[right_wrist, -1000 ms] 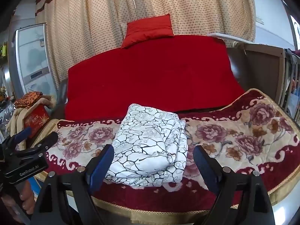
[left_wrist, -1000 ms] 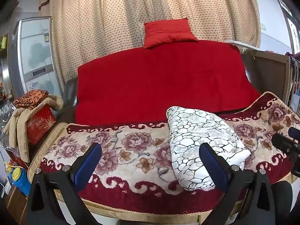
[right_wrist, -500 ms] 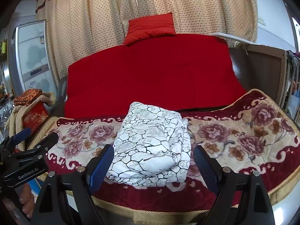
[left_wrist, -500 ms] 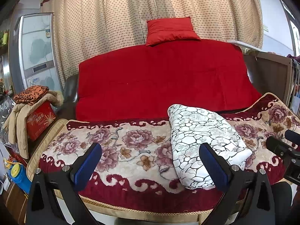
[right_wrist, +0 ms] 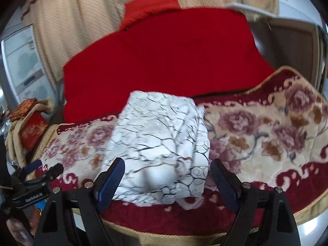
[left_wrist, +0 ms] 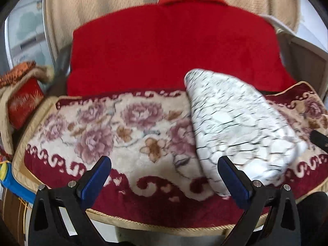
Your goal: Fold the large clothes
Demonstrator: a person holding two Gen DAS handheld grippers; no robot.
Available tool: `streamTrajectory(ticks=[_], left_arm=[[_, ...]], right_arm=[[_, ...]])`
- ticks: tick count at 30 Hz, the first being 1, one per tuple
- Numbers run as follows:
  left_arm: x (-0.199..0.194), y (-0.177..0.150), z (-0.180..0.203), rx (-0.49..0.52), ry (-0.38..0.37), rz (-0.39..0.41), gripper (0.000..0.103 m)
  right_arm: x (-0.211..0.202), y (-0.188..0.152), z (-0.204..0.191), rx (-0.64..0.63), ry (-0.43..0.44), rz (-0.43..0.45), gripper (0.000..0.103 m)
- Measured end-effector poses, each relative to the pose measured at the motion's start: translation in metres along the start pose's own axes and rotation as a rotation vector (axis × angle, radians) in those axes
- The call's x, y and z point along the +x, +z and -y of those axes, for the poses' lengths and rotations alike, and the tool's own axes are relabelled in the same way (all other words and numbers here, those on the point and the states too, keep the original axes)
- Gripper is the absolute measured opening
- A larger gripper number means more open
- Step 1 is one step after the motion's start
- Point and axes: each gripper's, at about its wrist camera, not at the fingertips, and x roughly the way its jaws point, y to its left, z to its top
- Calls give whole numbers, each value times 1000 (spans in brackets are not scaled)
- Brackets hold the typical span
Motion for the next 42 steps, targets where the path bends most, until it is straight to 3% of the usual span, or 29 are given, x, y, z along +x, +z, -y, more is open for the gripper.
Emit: streamTrajectory(ticks=[2,7,11,14,23,29,32,36,38,40,42], left_arm=[[17,-2,-4,-14,9,-27,103],[45,-7,6,17,-14,-79,103],[70,-16,25,103,1,-126,103],[78,-17,24,113,11,-131,103],[91,15,-1,15,-107,-105,103],[116,20,23,70,-131,-64,103],[118,19,26,73,-132,-28,103],[126,25,18,51,-192,-53,103],[129,28,16,33,-212,-66,103],[130,28,18,38,-210,-59,103],[128,29,23,59,-189,-41,103]], right_arm=[[17,-1,5,11,14,-21,80],[52,-10,1,-29,1,-83,55],[87,-25,9,-42,-52,-160,55],[103,-31,21,15,-3,-214,55],[76,17,42,59,94,-126,56],[123,24,60,162,200,-226,56],[147,12,57,132,158,-255,55],[139,21,52,85,161,-243,55],[133,32,62,116,170,-205,58],[133,42,73,154,170,-167,74],[141,47,82,195,189,-164,76]])
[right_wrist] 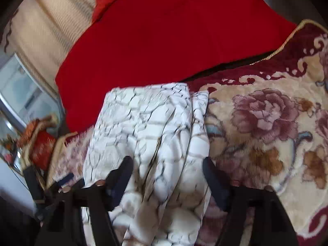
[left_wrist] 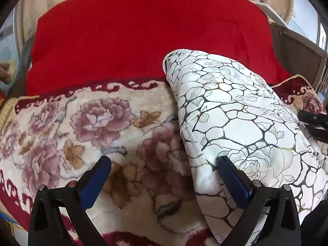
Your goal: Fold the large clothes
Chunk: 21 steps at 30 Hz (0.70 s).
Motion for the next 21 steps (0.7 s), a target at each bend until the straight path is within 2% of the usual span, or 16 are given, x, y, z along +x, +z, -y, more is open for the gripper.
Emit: streamTrajectory(ticks=[2,4,6,7,10,12,14,15,16,20,21], left_arm=[[0,1,6,31,32,17,103],[0,2,11,57,51,32,103],[-2,2,13,69,70,42,103],[-2,3,13,72,73,42,103],[-1,5,12,68,69,41,103],[-1,5,13,69,71,44,103],[-1,5,13,74,74,47,103],[-2,5,14,76,75,49,103],[-2,5,14,78,75,50,103],[-1,6,15,86,74,55,103],[-1,6,15,89,71,56,103]], right_arm=[[16,3,6,6,-12,-32,75],[44,-3,9,-30,-106,-134,73],[55,-6,12,-26,-127,-167,73],[52,-3,10,-24,-124,-165,71],[26,14,-5,-81,-151,-33,70],[15,29,-19,-131,-124,23,70],[15,41,-33,-161,-88,26,59],[18,46,-44,-190,-69,12,45],[24,50,-50,-208,-62,-6,36],[68,53,-58,-228,-80,-110,36],[88,52,-54,-213,-87,-163,36]])
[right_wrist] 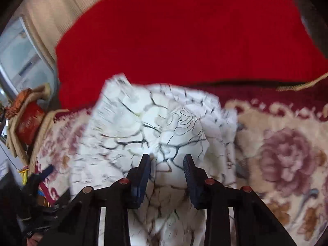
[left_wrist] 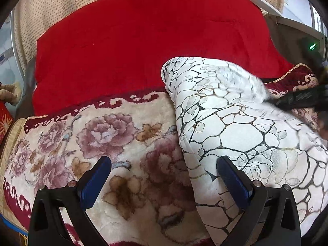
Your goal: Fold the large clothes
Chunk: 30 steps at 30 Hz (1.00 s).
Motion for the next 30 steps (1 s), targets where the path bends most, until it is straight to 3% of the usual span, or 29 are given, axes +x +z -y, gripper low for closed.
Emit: streamTrajectory(ticks=[2,5,7,12,15,17,18,20,23,27,30], left_arm=[[1,0,0,2,0,3,103],[2,1,-1,0,3,6,103],[2,1,-1,-2,3,4,103],[1,0,-2,-6,5,4,103],[1,0,-1,-11,6,1,103],[1,-1,0,-12,7,0,103],[2,-1,0,-14,5,-1,103],[1,-1,0,-14,4,-5,103],[-1,2,-5,-17,-23,-20,103],[-5,7,-24,-97,-50,6,103],[4,8,-30,-122,-33,-18,103]], right_arm=[[18,1,7,26,6,-39,36],[9,2,2,18,-3,-16,36],[-12,-3,-2,-9,-13,29,37],[-59,-23,-18,-65,55,108,40],[-64,-37,-26,-101,80,82,40],[-46,-46,-27,-102,56,42,40],[-39,-50,-21,-93,50,17,48],[-24,-56,-11,-45,59,-24,49],[-35,-58,-10,-54,62,16,49],[-62,-71,-5,-61,95,93,49],[-63,-73,-2,-58,85,76,50]])
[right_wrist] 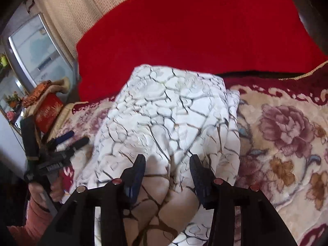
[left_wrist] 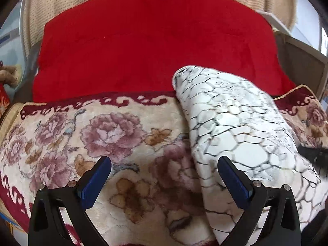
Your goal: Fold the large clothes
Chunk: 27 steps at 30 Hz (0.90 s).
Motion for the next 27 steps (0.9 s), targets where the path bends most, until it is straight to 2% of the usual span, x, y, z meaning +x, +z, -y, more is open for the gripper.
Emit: streamTrajectory(ticks=[3,5,8,10,11,15,17,21,24,27], left_arm=[[17,-4,9,43,37,-50,103],[17,-6,13,61,55,-39,103],[14,-4,12,67,56,-32,103],[14,-2,5,36,35,-38,103],[14,-1,3,23,29,-42,103],[14,0,-5,-2,29,-44,103],[14,-1,-2,9,21,-46,103],[5,-4,11,82,45,-2,103],[6,-6,18,111,63,1,103],[5,-6,19,125,77,9,103]], right_arm=[[15,-3,3,30,-7,-52,51],[10,1,5,41,17,-44,51],[-1,5,13,82,64,2,51],[-10,7,23,117,69,31,58],[-11,7,29,148,81,44,58],[-3,9,48,261,146,32,58],[-5,10,51,279,150,48,58],[-25,11,54,299,137,149,59],[-19,7,60,324,129,114,60],[-1,3,56,316,152,25,60]])
